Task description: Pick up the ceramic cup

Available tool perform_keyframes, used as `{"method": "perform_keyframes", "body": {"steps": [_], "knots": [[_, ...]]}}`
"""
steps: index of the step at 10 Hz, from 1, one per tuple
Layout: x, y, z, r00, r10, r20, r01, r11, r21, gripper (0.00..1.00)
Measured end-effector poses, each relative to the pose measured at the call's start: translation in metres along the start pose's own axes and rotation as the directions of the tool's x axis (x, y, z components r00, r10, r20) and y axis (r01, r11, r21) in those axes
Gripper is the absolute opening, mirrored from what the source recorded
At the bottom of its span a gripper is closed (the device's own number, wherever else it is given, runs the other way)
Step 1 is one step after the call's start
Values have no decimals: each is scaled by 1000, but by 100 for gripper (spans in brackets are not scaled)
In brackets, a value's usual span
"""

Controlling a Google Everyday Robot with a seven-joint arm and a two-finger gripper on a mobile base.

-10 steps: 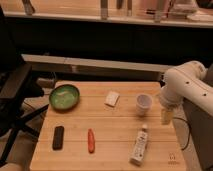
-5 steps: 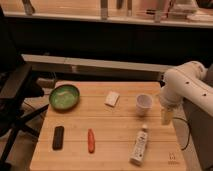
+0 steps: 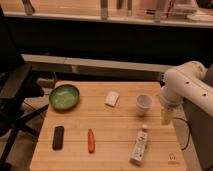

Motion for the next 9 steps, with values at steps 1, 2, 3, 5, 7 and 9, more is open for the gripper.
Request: {"method": "perform_keyframes", "body": {"steps": [1,2,3,5,7,9], "knots": [[0,0,0,1000,0,0,0,1000,0,80],[-1,-1,1,1000,-14,1,14,1000,2,80],[-9,-7,4,998,-57,3,57,998,6,80],[-19,-15,6,994,-111,2,110,994,12,80],[-18,-14,7,994,-111,2,111,994,16,80],[-20,-17,15,988,-152,10,152,988,19,80]]}}
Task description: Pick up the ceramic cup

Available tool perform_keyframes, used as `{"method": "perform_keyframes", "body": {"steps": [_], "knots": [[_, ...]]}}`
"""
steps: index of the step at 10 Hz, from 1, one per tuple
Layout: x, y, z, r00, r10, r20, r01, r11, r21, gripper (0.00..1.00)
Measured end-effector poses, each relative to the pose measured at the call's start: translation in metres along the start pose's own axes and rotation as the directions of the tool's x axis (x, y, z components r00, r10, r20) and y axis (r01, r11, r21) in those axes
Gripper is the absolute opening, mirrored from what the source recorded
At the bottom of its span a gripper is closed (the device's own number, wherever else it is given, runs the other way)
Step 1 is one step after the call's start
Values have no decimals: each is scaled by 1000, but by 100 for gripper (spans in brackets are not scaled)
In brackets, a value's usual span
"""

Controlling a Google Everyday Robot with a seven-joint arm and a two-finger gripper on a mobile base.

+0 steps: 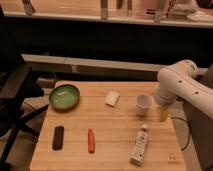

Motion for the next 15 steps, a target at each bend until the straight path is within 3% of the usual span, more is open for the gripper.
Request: {"method": "perform_keyframes", "body": {"steps": [4,7,15], "knots": [[-8,-8,9,999,-53,7,52,999,6,80],[-14,-14,26,994,-103,19,103,995,12,80],[-18,-28,69,987,-158,39,157,987,20,80]]}}
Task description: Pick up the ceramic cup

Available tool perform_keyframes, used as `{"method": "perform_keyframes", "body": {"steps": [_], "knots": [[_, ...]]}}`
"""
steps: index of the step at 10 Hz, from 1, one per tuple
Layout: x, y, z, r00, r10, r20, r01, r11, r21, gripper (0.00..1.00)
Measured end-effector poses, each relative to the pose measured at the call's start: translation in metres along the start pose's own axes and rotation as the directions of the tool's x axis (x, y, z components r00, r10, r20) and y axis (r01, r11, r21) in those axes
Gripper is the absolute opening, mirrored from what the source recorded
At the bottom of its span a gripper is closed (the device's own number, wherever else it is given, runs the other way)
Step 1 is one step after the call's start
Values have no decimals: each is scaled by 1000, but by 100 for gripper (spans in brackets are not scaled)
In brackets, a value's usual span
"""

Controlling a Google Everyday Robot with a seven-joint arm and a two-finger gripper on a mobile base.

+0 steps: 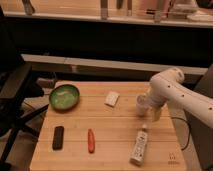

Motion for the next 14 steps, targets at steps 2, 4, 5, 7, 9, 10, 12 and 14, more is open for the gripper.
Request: {"method": "perform_keyframes", "body": {"steps": [2,4,5,7,9,10,12,14], "knots": [[1,-1,7,1000,-6,-1,6,1000,1,80],[2,0,14,1000,-9,0,9,1000,0,80],[2,0,17,1000,-11,2,11,1000,-1,80],[4,1,21,1000,-17,7,17,1000,-3,80],[3,0,21,1000,-20,8,20,1000,-5,77],[2,0,19,1000,-20,7,20,1000,-7,75],[2,0,19,1000,-18,5,18,1000,-11,67],[1,0,21,1000,-20,6,20,1000,-14,49]]}}
